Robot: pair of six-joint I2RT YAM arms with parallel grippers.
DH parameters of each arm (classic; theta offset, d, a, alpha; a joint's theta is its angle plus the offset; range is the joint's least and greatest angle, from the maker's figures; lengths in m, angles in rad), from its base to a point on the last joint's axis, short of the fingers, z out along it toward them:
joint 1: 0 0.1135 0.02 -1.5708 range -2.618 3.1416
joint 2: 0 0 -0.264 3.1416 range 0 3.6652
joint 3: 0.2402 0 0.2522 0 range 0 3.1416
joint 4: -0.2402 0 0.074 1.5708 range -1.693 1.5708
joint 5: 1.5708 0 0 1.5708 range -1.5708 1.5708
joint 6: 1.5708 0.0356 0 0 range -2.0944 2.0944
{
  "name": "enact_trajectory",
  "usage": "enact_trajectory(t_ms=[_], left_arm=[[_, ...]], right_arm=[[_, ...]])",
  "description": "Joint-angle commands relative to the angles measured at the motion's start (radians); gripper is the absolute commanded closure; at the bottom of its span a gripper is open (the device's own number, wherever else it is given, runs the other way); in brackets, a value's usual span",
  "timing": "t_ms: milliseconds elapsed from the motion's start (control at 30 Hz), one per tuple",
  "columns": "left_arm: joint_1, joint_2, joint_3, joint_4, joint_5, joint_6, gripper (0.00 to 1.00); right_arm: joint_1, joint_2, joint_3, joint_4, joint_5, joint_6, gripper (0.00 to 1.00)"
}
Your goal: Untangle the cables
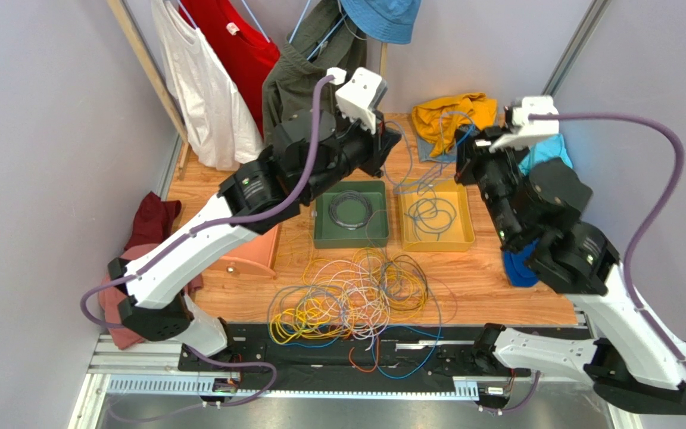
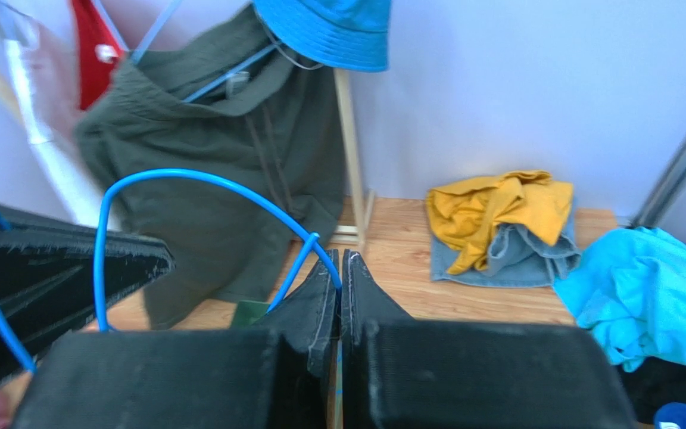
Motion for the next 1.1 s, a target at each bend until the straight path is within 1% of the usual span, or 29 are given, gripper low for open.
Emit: enact_trajectory(t_ms=[0,33,67,133,167,200,300,433,633,667,767,900,1067], left_arm=[[0.059,0.073,-0.002,0.138,0.089,-0.064,1.00],[0.076,0.092,-0.001,0.136,0.101,-0.088,1.00],[0.091,0.110,0.006,0.141,0.125,-0.131,1.00],[0.136,0.164,-0.002,0.158,0.177,-0.170,1.00],[0.148,0.181,-0.016,0.182,0.196,-0.199,1.00],[0.171,0.211,-0.026,0.202,0.214,-0.209,1.00],[0.208,0.272,-0.059,0.262,0.267,-0.252,1.00],[0.245,0.366,-0.066,0.316,0.354,-0.309,1.00],[0.279,0.501,-0.021,0.391,0.428,-0.340,1.00],[0.279,0.520,0.008,0.394,0.432,-0.345,1.00],[0.279,0.586,0.056,0.386,0.452,-0.349,1.00],[0.280,0.656,0.059,0.393,0.468,-0.360,1.00],[0.280,0.705,0.059,0.394,0.494,-0.390,1.00]], right_arm=[[-0.187,0.077,0.003,-0.021,-0.129,0.018,1.00],[-0.211,0.085,-0.014,-0.003,-0.127,0.029,1.00],[-0.238,0.096,-0.026,0.009,-0.159,0.050,1.00],[-0.324,0.128,-0.069,0.035,-0.196,0.116,1.00],[-0.353,0.136,-0.086,0.041,-0.231,0.138,1.00],[-0.410,0.145,-0.103,0.056,-0.250,0.159,1.00],[-0.498,0.162,-0.161,0.067,-0.332,0.230,1.00],[-0.533,0.182,-0.256,0.142,-0.354,0.255,1.00],[-0.573,0.220,-0.377,0.274,-0.368,0.284,1.00],[-0.578,0.226,-0.388,0.285,-0.368,0.288,1.00],[-0.602,0.261,-0.425,0.296,-0.368,0.316,1.00],[-0.630,0.301,-0.483,0.299,-0.359,0.321,1.00],[-0.653,0.326,-0.554,0.302,-0.336,0.354,1.00]])
